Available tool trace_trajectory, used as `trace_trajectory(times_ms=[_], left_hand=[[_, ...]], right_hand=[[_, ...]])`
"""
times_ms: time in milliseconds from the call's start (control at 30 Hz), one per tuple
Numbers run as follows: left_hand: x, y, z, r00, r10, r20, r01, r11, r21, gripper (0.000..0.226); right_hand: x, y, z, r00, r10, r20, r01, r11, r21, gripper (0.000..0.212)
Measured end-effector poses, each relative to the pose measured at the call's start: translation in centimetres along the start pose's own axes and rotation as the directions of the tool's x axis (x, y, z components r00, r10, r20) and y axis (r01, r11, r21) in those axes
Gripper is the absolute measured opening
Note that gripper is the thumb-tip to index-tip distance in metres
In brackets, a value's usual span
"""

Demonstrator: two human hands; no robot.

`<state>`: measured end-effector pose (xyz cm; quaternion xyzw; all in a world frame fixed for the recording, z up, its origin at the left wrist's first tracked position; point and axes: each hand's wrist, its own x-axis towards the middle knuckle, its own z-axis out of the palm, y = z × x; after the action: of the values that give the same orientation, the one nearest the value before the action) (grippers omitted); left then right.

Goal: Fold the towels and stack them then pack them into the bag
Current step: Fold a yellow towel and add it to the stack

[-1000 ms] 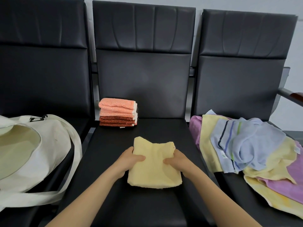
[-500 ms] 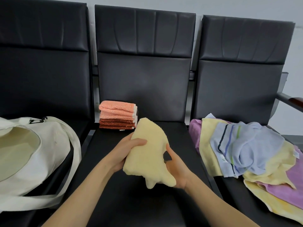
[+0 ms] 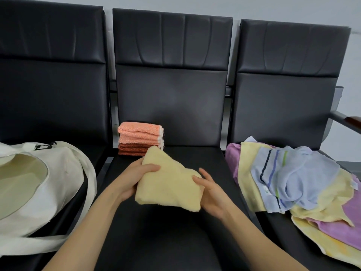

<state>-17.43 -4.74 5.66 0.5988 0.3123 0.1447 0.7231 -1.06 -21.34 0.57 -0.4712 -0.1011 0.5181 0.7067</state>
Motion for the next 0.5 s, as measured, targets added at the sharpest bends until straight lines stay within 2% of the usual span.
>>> trace_trajectory(times_ms=[133, 200, 267, 367, 433, 500], left_hand=[[0.8, -1.0, -0.4, 0.993, 0.031, -0.112, -0.014, 0.989, 0.150, 0.057], [1.0, -1.3, -0.4, 0.997, 0.061, -0.046, -0.053, 0.988, 0.146, 0.060], [0.9, -1.3, -0.2, 0.997, 0.073, 0.033, -0.078, 0.978, 0.193, 0.053], [0.9, -1.5, -0.1, 0.992, 0.058, 0.109, -0.090, 0.941, 0.325, 0.071], [1.0, -1.8, 0.2, 0.991, 0.068, 0.116, -0.111, 0.904, 0.414, 0.084], [1.1, -2.1, 0.6, 0.988, 0.133, 0.073, -0.151, 0.837, 0.526, 0.086]], right_hand=[[0.0, -1.3, -0.3, 0.991, -0.127, 0.029, 0.131, 0.973, -0.190, 0.050], [-0.1, -1.9, -0.7, 0.989, -0.133, 0.060, 0.145, 0.948, -0.285, 0.044], [-0.3, -2.3, -0.9, 0.986, -0.148, 0.078, 0.167, 0.898, -0.407, 0.048], [-0.5, -2.9, -1.5, 0.981, -0.180, 0.077, 0.191, 0.784, -0.591, 0.062], [-0.3, -3.1, -1.7, 0.976, -0.203, 0.082, 0.194, 0.634, -0.749, 0.067], [0.0, -2.9, -1.9, 0.966, -0.250, 0.060, 0.182, 0.497, -0.848, 0.070]])
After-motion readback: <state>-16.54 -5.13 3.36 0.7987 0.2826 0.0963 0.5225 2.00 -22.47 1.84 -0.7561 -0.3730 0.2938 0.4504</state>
